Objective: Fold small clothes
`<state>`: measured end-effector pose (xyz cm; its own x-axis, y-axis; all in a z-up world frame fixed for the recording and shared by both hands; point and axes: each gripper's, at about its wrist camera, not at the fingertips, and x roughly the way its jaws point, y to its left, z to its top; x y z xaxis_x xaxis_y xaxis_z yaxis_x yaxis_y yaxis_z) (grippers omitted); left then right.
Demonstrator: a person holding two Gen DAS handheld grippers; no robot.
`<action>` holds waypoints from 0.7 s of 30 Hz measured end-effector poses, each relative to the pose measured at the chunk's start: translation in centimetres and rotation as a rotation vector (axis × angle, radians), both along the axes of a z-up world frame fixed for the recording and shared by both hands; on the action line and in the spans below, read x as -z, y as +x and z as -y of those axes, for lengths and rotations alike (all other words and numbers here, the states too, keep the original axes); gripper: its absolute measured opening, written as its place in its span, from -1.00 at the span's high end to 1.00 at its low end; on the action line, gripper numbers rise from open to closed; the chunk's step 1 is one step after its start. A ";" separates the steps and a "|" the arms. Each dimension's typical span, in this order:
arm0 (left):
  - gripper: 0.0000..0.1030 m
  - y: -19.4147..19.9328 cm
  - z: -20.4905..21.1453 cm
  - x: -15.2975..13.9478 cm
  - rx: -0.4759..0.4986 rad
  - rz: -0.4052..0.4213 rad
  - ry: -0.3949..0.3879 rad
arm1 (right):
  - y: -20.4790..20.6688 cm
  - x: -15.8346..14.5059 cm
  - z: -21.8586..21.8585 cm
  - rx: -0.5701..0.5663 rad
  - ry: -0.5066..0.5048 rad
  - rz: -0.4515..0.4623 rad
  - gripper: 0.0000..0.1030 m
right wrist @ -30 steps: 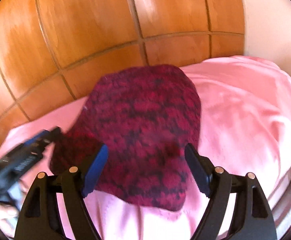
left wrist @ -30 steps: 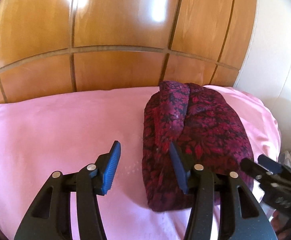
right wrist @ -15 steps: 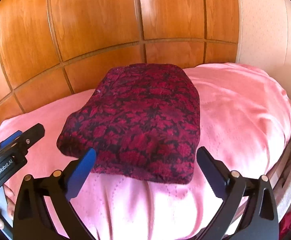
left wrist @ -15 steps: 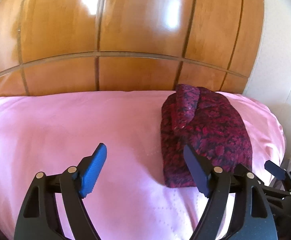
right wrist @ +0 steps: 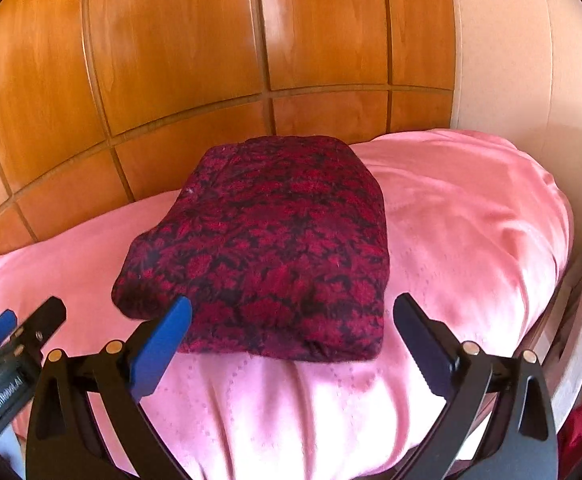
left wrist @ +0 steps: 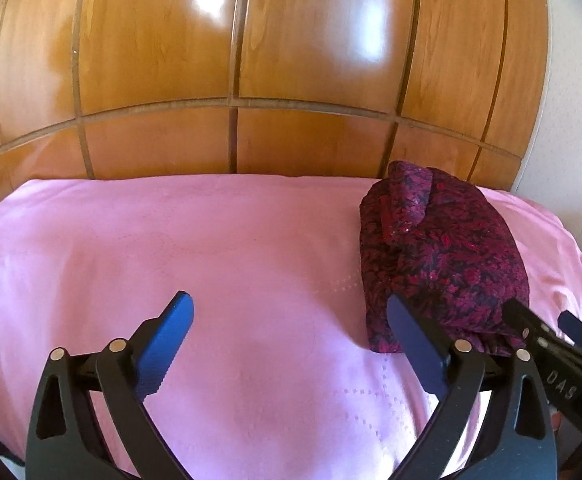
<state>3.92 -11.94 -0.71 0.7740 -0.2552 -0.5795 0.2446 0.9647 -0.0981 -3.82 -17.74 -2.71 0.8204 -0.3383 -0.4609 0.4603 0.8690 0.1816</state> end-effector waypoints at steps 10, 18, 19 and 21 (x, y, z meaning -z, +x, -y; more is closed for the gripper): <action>-0.93 -1.5 0.3 -0.2 0.013 0.027 0.038 | -0.5 0.6 -0.2 -0.014 0.007 -0.021 -0.95; -0.93 -1.4 0.5 -0.3 0.012 0.016 0.016 | -0.7 0.3 -0.2 -0.005 -0.006 -0.002 -0.95; -0.93 -1.4 0.5 -0.3 0.011 0.014 0.021 | -0.6 0.4 -0.1 -0.008 -0.003 -0.004 -0.96; -0.93 -1.2 0.8 -0.1 0.013 0.007 0.030 | -0.4 0.6 0.0 -0.013 0.003 -0.015 -0.95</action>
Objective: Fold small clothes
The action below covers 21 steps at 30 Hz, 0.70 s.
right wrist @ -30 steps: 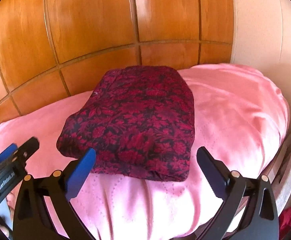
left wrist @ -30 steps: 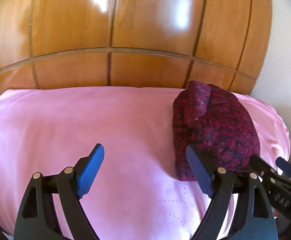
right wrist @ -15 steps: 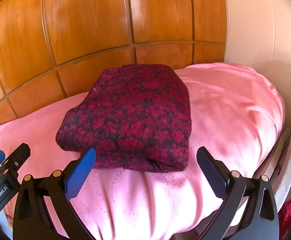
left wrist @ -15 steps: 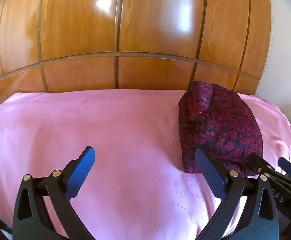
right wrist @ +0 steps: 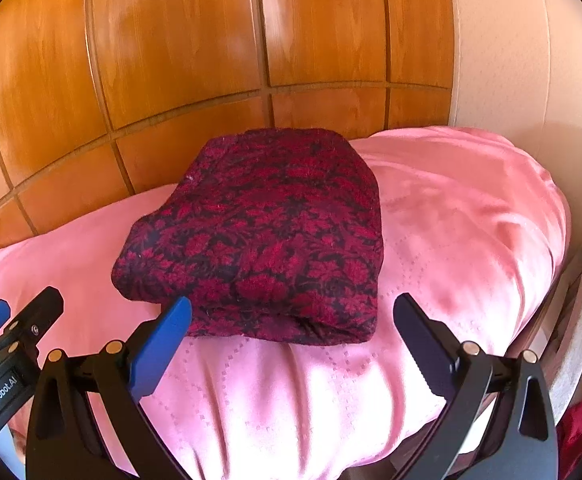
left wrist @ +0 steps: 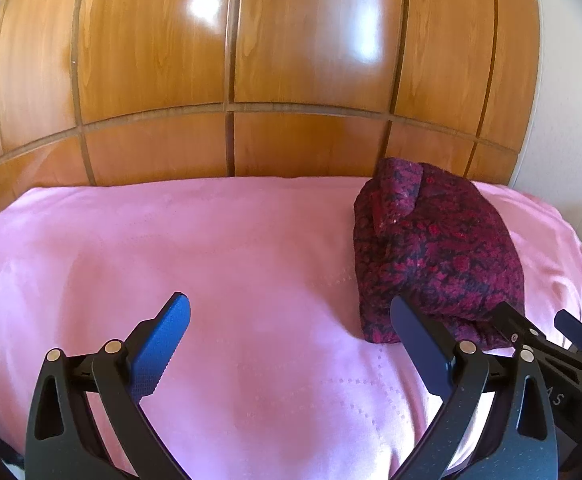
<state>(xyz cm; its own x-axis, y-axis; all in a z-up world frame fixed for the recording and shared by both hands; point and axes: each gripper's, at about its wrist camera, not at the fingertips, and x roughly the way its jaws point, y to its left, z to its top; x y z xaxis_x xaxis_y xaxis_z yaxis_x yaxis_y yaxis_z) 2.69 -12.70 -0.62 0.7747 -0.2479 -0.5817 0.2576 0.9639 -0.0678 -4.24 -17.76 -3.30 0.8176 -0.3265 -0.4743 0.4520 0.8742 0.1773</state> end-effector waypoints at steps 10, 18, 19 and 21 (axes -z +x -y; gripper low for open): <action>-0.93 0.2 0.4 1.0 -0.004 -0.030 0.014 | 0.1 0.4 0.2 0.005 0.011 0.002 -0.95; -0.93 0.4 -0.1 1.0 -0.008 -0.020 0.015 | 0.3 0.6 -0.4 -0.002 0.008 -0.007 -0.95; -0.93 0.5 -0.1 1.0 -0.005 -0.017 0.016 | 0.3 0.6 -0.4 -0.002 0.009 -0.007 -0.95; -0.93 0.6 -0.2 1.0 -0.005 -0.023 0.011 | 0.3 0.6 -0.4 -0.003 0.008 -0.008 -0.95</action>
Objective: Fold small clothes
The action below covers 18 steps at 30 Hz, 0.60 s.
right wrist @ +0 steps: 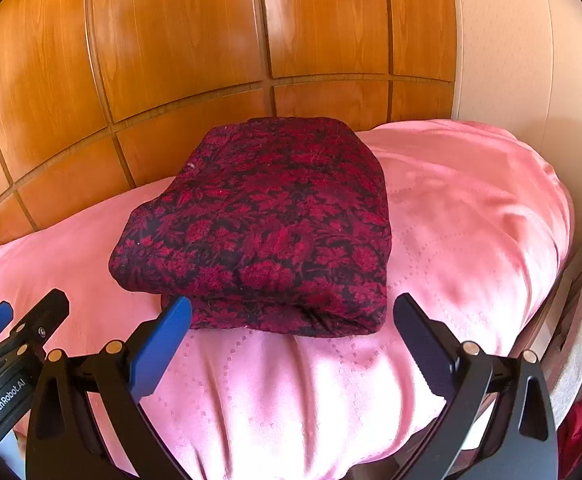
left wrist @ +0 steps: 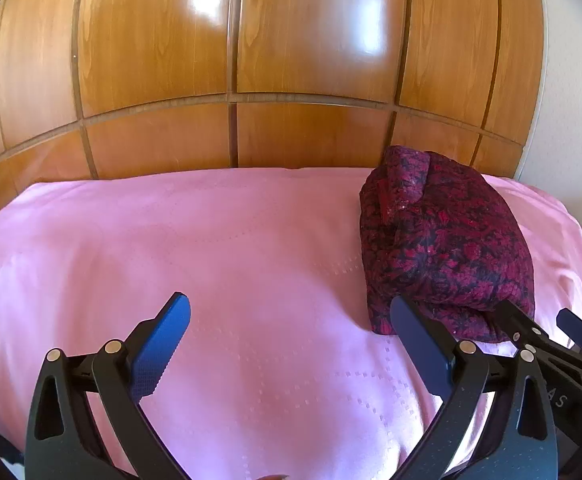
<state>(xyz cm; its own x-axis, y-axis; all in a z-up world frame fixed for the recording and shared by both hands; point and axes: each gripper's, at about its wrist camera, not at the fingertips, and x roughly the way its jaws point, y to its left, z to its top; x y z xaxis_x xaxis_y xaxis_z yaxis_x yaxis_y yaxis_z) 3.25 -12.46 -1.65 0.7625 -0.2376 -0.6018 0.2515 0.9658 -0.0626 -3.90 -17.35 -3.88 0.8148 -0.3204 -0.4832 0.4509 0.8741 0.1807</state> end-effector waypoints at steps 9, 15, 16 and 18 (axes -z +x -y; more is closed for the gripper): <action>-0.92 -0.5 0.3 -0.3 0.009 0.032 0.020 | 0.1 0.0 0.0 -0.005 -0.006 -0.003 -0.95; -0.89 0.3 -0.2 0.2 0.001 -0.032 -0.005 | 0.1 0.2 -0.6 -0.009 -0.019 -0.006 -0.95; -0.89 0.5 -0.3 0.4 -0.007 -0.038 -0.003 | 0.1 0.1 -0.7 -0.010 -0.022 -0.004 -0.95; -0.89 0.5 -0.4 0.5 -0.009 -0.039 0.001 | 0.1 -0.1 -0.7 -0.012 -0.028 0.002 -0.95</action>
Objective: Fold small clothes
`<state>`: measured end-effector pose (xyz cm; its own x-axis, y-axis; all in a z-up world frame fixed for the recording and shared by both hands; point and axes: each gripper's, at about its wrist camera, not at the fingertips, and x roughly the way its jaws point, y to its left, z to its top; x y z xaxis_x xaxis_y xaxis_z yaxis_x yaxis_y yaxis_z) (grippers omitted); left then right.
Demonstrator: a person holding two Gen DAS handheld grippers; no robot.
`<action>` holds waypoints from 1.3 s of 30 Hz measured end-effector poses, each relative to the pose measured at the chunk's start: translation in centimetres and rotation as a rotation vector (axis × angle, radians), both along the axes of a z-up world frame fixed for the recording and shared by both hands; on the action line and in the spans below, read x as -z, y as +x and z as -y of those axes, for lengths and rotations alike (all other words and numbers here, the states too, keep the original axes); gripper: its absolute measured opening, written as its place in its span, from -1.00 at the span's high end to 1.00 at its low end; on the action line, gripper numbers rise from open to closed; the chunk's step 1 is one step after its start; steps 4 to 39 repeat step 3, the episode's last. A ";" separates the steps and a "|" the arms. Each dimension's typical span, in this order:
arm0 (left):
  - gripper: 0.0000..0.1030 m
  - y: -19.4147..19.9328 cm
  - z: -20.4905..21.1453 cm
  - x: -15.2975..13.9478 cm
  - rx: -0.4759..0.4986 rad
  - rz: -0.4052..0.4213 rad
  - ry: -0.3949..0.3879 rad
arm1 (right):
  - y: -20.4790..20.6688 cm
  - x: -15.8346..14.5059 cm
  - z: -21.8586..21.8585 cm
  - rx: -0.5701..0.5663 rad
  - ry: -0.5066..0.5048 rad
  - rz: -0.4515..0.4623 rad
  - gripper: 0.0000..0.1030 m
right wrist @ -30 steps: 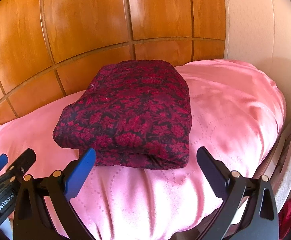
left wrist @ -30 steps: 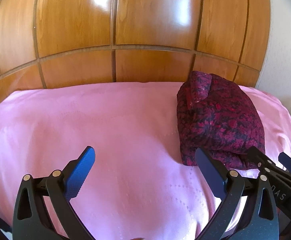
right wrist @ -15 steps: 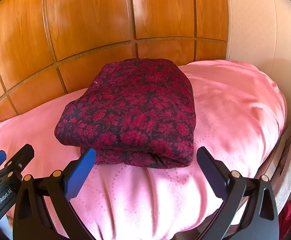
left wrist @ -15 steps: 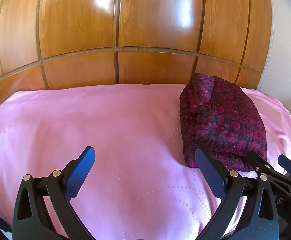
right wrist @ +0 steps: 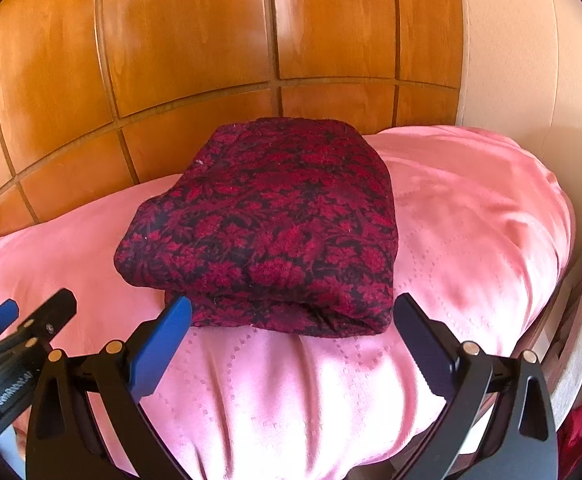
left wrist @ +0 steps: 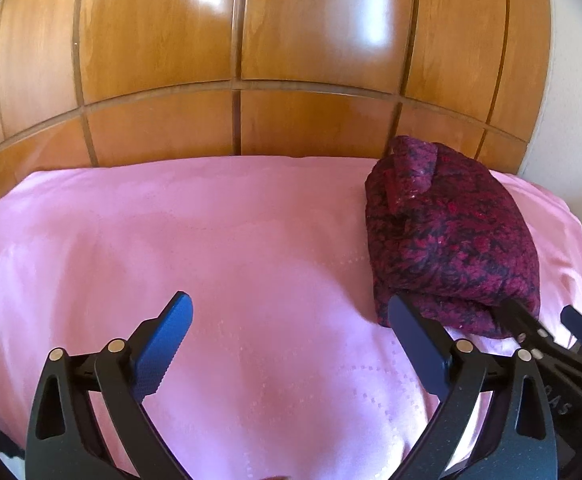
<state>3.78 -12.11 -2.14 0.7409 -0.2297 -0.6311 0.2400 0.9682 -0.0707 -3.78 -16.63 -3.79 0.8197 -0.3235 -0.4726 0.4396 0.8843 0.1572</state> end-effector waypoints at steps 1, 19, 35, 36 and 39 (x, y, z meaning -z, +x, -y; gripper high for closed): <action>-0.89 0.0 0.0 0.0 0.000 0.001 0.000 | 0.0 -0.1 0.0 -0.001 0.001 0.002 -0.95; -0.89 0.0 -0.1 0.1 -0.003 0.003 0.000 | 0.2 -0.2 0.1 -0.007 0.006 0.000 -0.95; -0.89 0.0 -0.1 0.1 -0.003 0.003 0.000 | 0.2 -0.2 0.1 -0.007 0.006 0.000 -0.95; -0.89 0.0 -0.1 0.1 -0.003 0.003 0.000 | 0.2 -0.2 0.1 -0.007 0.006 0.000 -0.95; -0.89 0.0 -0.1 0.1 -0.003 0.003 0.000 | 0.2 -0.2 0.1 -0.007 0.006 0.000 -0.95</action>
